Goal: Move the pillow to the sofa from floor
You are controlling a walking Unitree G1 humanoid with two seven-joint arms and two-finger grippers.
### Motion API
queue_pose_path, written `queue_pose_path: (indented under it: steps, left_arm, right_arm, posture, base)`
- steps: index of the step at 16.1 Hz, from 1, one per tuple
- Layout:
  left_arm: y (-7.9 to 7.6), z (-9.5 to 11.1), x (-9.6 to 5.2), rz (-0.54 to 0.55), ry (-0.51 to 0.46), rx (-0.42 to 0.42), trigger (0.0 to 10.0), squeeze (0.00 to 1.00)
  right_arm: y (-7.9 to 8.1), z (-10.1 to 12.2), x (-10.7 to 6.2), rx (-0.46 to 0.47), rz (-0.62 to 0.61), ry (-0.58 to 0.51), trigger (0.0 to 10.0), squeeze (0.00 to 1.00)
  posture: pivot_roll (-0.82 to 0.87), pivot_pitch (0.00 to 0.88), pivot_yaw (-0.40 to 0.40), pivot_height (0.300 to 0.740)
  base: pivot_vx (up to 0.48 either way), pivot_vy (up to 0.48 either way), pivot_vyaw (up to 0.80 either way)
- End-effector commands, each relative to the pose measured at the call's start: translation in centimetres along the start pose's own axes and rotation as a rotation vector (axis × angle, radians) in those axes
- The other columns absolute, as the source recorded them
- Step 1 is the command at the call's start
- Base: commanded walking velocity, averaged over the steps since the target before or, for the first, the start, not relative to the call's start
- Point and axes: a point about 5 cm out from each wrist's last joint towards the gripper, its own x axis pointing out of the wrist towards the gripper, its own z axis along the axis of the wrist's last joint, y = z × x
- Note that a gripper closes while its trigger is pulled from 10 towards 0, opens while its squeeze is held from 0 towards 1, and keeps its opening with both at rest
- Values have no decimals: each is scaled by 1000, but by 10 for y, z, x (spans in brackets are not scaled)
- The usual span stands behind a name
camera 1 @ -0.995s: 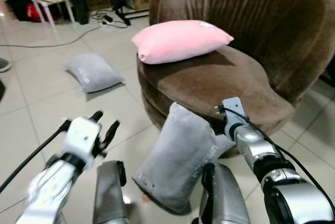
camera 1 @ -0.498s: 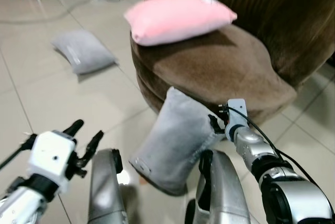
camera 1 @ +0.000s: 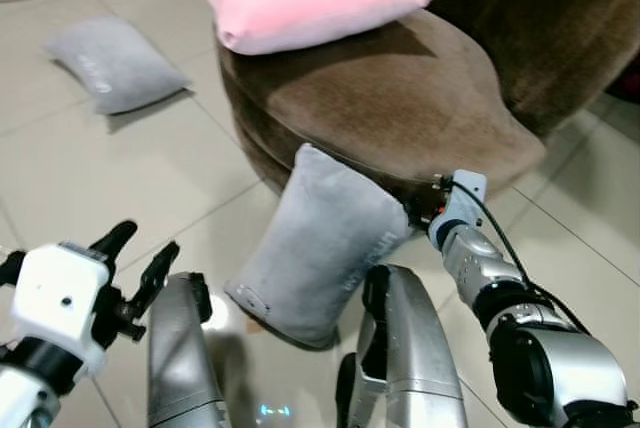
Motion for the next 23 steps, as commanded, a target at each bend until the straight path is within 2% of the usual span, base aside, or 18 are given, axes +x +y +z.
queue_pose_path:
  steps: [1,2,3,6,8,10,12,13,15,23]
  left_arm:
    - [-3,3,-10,13,20,-16,10000,12]
    - [-5,4,-13,14,28,-27,10000,16]
    - [-5,4,-14,17,29,-32,10000,12]
    - [-4,7,-16,27,24,-41,10000,16]
    - [-3,6,-20,28,33,-46,10000,12]
    - [-3,4,-24,28,48,-54,10000,12]
    - [-3,4,-24,27,45,-62,10000,16]
    - [-3,4,-24,27,44,-63,10000,16]
    - [-3,5,-23,30,42,-71,10000,12]
    - [-3,3,-28,38,51,-74,10000,12]
  right_arm:
    - [-7,-23,-3,99,-106,95,10000,0]
    - [-5,-36,-5,190,-145,140,10000,0]
    - [-3,-40,-6,230,-150,156,10000,0]
    - [19,-62,-11,432,-144,237,10000,0]
    - [32,-68,-12,545,-111,249,10000,0]
    - [42,-63,-11,706,-58,200,10000,0]
    - [51,-50,-9,766,30,122,10000,0]
    - [52,-47,-8,763,43,111,10000,0]
    - [68,-45,-9,682,135,119,10000,0]
    - [99,-57,-17,634,222,157,10000,0]
  posture:
    - [87,285,-150,456]
    - [86,290,-150,456]
    - [87,290,-150,456]
    - [108,294,-147,456]
    - [104,301,-146,456]
    - [101,305,-149,456]
    - [95,291,-150,456]
    - [94,288,-151,456]
    - [88,288,-153,456]
    - [91,291,-166,456]
  base:
    - [0,0,0]
    - [0,0,0]
    - [0,0,0]
    - [0,0,0]
    - [0,0,0]
    - [0,0,0]
    - [0,0,0]
    - [0,0,0]
    - [0,0,0]
    - [0,0,0]
